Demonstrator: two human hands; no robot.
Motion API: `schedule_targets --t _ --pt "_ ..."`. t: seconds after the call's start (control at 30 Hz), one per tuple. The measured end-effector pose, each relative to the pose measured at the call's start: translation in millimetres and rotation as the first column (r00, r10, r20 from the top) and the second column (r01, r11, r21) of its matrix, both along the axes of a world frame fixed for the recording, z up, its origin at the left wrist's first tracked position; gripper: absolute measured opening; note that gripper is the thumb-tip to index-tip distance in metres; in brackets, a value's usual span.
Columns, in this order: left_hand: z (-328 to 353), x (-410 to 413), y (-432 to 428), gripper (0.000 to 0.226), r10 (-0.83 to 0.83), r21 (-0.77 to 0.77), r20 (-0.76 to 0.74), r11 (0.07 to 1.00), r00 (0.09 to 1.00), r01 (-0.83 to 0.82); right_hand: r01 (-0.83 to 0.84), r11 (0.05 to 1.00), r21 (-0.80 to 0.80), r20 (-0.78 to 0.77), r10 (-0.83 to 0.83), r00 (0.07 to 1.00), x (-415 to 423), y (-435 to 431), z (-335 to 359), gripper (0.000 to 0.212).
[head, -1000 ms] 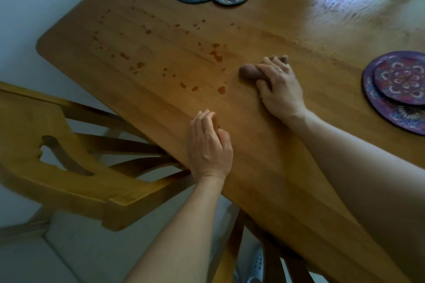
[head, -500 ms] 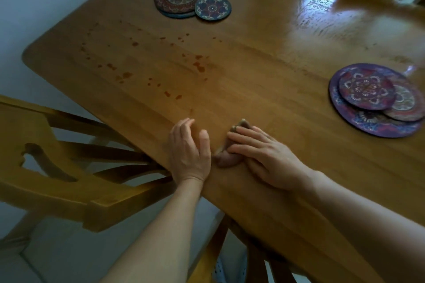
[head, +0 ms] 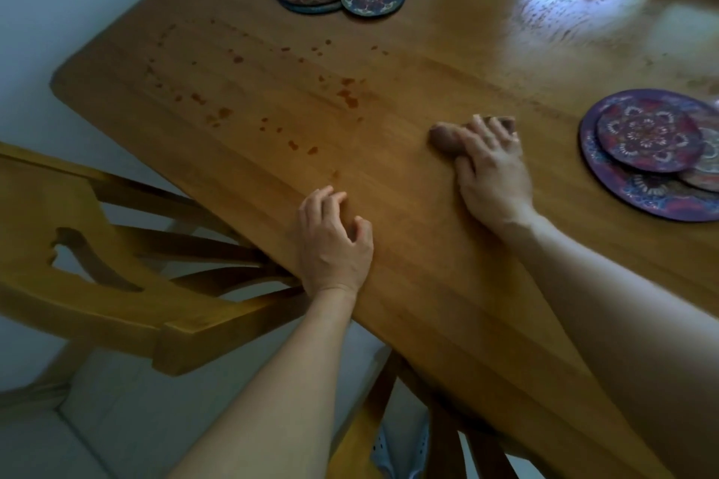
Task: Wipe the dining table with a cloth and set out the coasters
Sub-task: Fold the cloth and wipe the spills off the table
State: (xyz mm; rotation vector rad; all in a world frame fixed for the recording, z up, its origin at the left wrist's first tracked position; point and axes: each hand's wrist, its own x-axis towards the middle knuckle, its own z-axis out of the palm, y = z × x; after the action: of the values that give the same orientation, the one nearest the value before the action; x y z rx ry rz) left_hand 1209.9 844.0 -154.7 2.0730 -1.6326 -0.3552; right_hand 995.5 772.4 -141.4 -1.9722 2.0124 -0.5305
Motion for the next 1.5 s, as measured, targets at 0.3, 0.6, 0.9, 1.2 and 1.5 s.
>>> schedule_targets --t 0.3,0.6,0.9,1.2,1.5 --pt "1.9 0.1 1.3 0.038 -0.010 0.000 -0.010 1.000 1.000 0.010 -0.457 0.889 0.042 0.037 0.455 0.890 -17.9 139.7 4.4 0.046" --pt "2.3 2.1 1.1 0.038 -0.007 -0.011 -0.023 1.000 1.000 0.006 0.163 0.987 -0.002 0.013 -0.163 0.987 -87.2 152.3 1.4 0.052" --pt "2.3 3.2 -2.8 0.045 0.007 -0.012 -0.069 1.000 0.998 -0.008 0.059 0.998 0.013 -0.035 -0.058 0.998 48.8 92.3 1.5 0.054" --pt "6.2 3.9 -5.8 0.056 0.013 -0.051 -0.091 0.999 0.996 -0.018 -0.146 0.989 0.022 -0.051 0.147 0.988 86.9 62.4 -0.7 0.049" --pt "20.0 85.8 -59.9 0.033 0.432 0.126 -0.132 0.900 0.892 -0.417 0.250 0.968 0.001 -0.046 -0.250 0.967 76.8 73.7 3.2 0.049"
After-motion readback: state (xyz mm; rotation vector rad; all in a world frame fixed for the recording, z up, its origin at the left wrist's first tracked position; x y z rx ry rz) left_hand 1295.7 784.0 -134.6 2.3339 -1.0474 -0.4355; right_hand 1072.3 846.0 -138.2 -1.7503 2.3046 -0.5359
